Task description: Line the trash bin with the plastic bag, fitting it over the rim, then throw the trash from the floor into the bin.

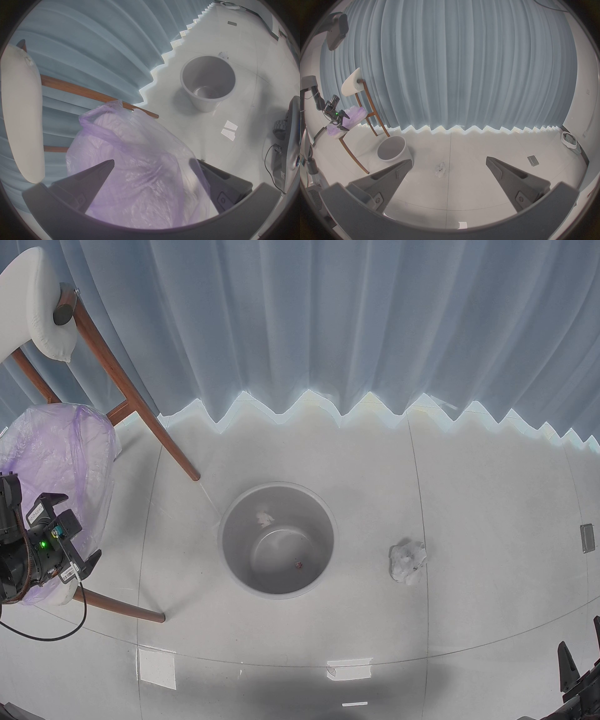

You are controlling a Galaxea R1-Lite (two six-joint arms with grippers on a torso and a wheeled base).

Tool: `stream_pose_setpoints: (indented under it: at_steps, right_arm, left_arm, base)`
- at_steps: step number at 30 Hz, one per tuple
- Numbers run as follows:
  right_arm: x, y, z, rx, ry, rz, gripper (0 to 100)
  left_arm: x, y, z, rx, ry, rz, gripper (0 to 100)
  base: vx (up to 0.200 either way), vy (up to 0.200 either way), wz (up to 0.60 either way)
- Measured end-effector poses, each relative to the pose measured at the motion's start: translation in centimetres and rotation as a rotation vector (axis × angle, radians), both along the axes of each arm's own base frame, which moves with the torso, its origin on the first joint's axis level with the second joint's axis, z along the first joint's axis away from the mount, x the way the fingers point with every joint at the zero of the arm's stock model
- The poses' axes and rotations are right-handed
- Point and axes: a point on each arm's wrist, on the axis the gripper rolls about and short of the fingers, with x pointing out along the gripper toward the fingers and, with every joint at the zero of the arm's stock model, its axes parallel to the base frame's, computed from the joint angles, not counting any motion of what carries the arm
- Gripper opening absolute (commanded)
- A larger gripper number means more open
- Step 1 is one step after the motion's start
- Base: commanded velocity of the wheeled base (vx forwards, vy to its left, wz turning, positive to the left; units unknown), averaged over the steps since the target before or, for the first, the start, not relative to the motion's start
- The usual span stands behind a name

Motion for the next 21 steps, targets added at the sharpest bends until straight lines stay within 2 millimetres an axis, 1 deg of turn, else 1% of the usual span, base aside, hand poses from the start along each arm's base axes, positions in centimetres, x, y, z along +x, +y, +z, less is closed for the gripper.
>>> stream_pose_setpoints:
  at_steps: [1, 5, 13, 17, 21]
  right_arm:
    - [0.0, 0.0, 0.0, 0.0, 0.0, 0.0, 100]
    - [0.0, 0.0, 0.0, 0.0, 0.0, 0.0, 100]
    - [0.0, 0.0, 0.0, 0.001, 0.0, -0.001, 100]
    - [0.0, 0.0, 0.0, 0.001, 0.0, -0.001, 100]
    - [0.0, 0.0, 0.0, 0.001, 0.0, -0.001, 100]
  left_arm:
    - [0.2, 0.0, 0.0, 0.0, -0.006, 0.0, 0]
    - [0.7, 0.0, 0.1, 0.001, -0.026, 0.0, 0]
    - [1.0, 0.1, 0.0, -0.016, -0.02, 0.014, 0]
    - [0.7, 0.4, 0.0, -0.06, -0.027, 0.045, 0]
    - [-0.2, 0.4, 0.4, -0.135, -0.054, 0.07, 0]
  base:
    - [0.0, 0.0, 0.0]
    - [0.0, 0.0, 0.0]
    - [0.0, 0.0, 0.0]
    - [0.0, 0.0, 0.0]
    - [0.0, 0.0, 0.0]
